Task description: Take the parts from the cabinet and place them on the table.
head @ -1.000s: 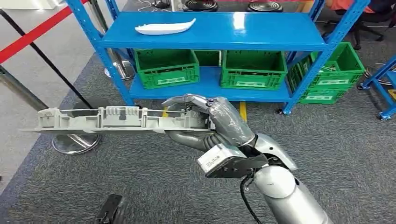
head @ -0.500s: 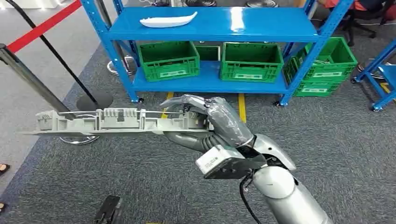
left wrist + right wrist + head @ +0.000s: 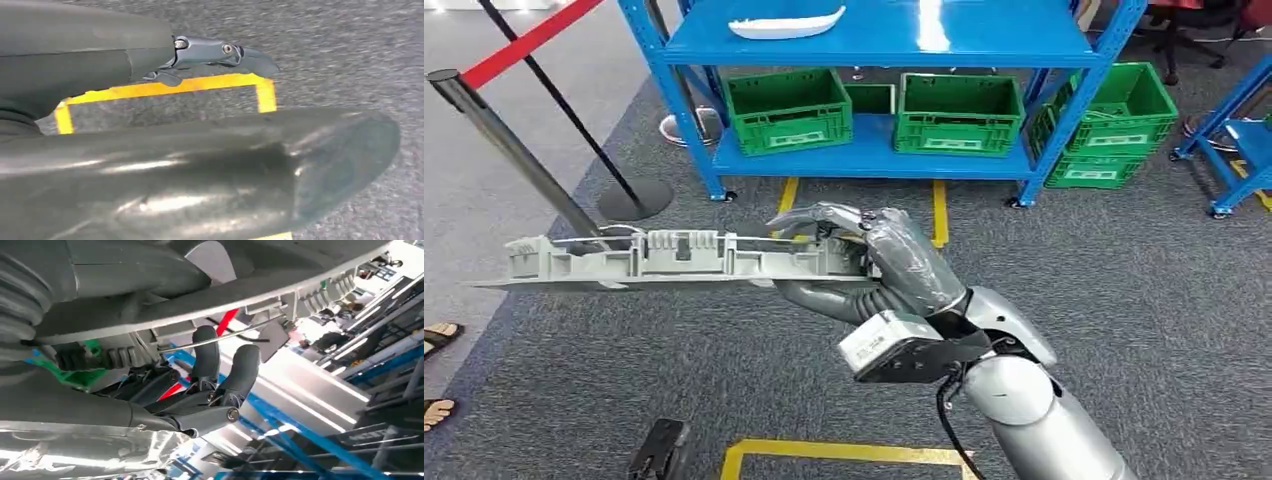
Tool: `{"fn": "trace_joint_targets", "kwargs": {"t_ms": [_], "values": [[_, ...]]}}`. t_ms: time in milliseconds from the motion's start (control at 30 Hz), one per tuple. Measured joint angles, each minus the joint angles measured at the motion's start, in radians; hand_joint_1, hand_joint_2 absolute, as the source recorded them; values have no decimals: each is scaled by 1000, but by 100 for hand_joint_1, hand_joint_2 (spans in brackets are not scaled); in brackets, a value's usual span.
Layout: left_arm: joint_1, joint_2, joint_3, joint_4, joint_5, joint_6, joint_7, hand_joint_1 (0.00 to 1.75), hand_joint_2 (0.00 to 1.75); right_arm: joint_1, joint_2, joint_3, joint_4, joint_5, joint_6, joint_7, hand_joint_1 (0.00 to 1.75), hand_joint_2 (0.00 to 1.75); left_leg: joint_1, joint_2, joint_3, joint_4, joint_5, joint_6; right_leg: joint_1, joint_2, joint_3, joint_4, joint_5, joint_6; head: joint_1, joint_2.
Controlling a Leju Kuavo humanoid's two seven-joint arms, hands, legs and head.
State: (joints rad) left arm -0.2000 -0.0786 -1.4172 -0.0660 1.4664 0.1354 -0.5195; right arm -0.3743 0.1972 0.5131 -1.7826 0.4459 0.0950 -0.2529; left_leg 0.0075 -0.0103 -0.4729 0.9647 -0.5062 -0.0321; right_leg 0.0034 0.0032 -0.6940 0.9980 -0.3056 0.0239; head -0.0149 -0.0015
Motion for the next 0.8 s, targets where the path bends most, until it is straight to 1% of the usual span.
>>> {"fn": "trace_joint_targets", "kwargs": {"t_ms": [33,67,100,133,167,200,233,267,300,333,367,400,433,467,500,533,567,600,633,667,700,733,767,800], "values": [[0,0,-5,0,1,2,-2,0,0,1,0,0,0,1,0,-2,175,175,-3,0,-5,2,3,5,-3,-1,-1,-4,9,6,-3,0],[4,-1,-7,0,5,3,-2,0,0,1,0,0,0,2,0,-3,175,175,-5,1,-8,2,9,14,-5,-1,0,-10,18,13,-2,0],[7,-2,-8,0,6,3,-2,0,0,2,-2,-1,0,3,0,-5,175,175,1,6,-11,-1,22,26,-6,0,-5,-8,20,17,-3,0],[6,-2,-9,0,8,5,-2,0,0,1,-3,-2,0,3,0,-5,175,175,0,7,-17,0,29,33,-7,-1,-23,19,-16,22,2,0],[6,-2,-11,0,9,5,-2,0,0,2,-5,-2,0,4,0,-6,175,175,0,7,-26,0,38,39,-7,0,-46,88,-68,27,8,0],[5,-2,-12,0,9,5,-2,0,0,2,-5,-2,0,3,0,-7,175,175,0,7,-35,1,46,40,-8,0,-77,178,-115,31,7,0],[6,-2,-12,0,9,5,-2,0,0,3,-5,-2,0,4,0,-8,175,175,0,7,-44,1,53,41,-7,0,-107,269,-156,33,8,0],[8,-2,-12,0,10,5,-2,0,0,4,-6,-2,0,3,0,-8,175,175,-1,7,-52,2,60,40,-7,0,-121,326,-181,35,8,0],[9,-2,-13,0,11,5,-2,0,0,5,-7,-2,0,4,0,-8,175,175,-1,7,-58,2,65,39,-7,0,-112,331,-182,34,7,0],[9,-2,-13,0,11,5,-2,0,0,7,-9,-2,0,3,0,-9,175,175,-1,7,-64,2,70,37,-7,0,-69,283,-163,31,7,0],[9,-2,-14,0,11,5,-2,0,0,7,-9,-2,1,3,0,-9,175,175,-1,7,-66,2,73,34,-7,0,-7,191,-132,28,8,0],[8,-2,-17,0,11,5,-2,0,0,6,-9,-2,1,2,1,-9,175,175,-1,6,-67,2,75,31,-7,0,65,82,-101,23,8,0],[7,-3,-21,0,11,5,-2,0,0,4,-9,-2,1,0,1,-10,175,175,-1,6,-68,3,77,27,-6,0,104,10,-118,19,7,0],[4,-2,-25,0,11,6,-2,0,0,4,-9,-2,1,-2,1,-11,175,175,-6,6,-74,5,80,21,-3,0,115,5,-112,14,5,0],[2,-2,-29,0,11,8,-2,0,0,4,-10,-3,1,-5,1,-11,175,175,-7,6,-79,10,81,21,-6,3,111,1,-104,15,7,0],[2,-2,-30,0,11,8,-2,0,0,5,-10,-4,1,-6,1,-10,175,175,-7,6,-82,9,86,31,-5,3,107,1,-102,18,4,0],[1,-2,-31,0,10,8,-2,0,0,5,-10,-6,1,-6,2,-10,175,175,-7,6,-83,7,88,33,-4,5,104,2,-99,15,6,0],[0,1,-32,0,10,8,-2,0,0,5,-10,-6,1,-6,2,-10,175,175,-7,6,-88,10,88,31,-9,5,102,-1,-94,21,6,0],[0,5,-34,0,10,8,-2,0,0,5,-10,-7,1,-8,2,-10,175,175,-10,6,-89,7,92,37,-11,6,100,-1,-92,23,5,0],[-2,4,-38,0,10,8,-2,0,0,4,-10,-8,0,-8,2,-10,175,175,-12,6,-88,0,97,45,-13,9,98,-5,-88,24,2,0],[-5,5,-40,0,9,8,-2,0,0,3,-10,-8,-1,-8,2,-10,175,175,-13,8,-83,-17,108,55,-11,10,100,-16,-81,26,2,0],[-7,3,-42,0,9,8,-2,0,0,4,-11,-9,-3,-8,2,-10,175,175,1,19,-66,-57,132,51,-6,9,91,-9,-83,23,2,0],[-10,3,-45,0,9,7,-2,0,0,2,-11,-9,-3,-8,2,-10,175,175,2,24,-60,-72,140,46,-5,8,78,11,-103,30,7,0],[-12,5,-48,0,9,6,-2,0,0,-1,-12,-9,-4,-10,2,-11,175,175,6,28,-63,-73,144,44,-9,8,49,73,-143,36,9,0]]}}
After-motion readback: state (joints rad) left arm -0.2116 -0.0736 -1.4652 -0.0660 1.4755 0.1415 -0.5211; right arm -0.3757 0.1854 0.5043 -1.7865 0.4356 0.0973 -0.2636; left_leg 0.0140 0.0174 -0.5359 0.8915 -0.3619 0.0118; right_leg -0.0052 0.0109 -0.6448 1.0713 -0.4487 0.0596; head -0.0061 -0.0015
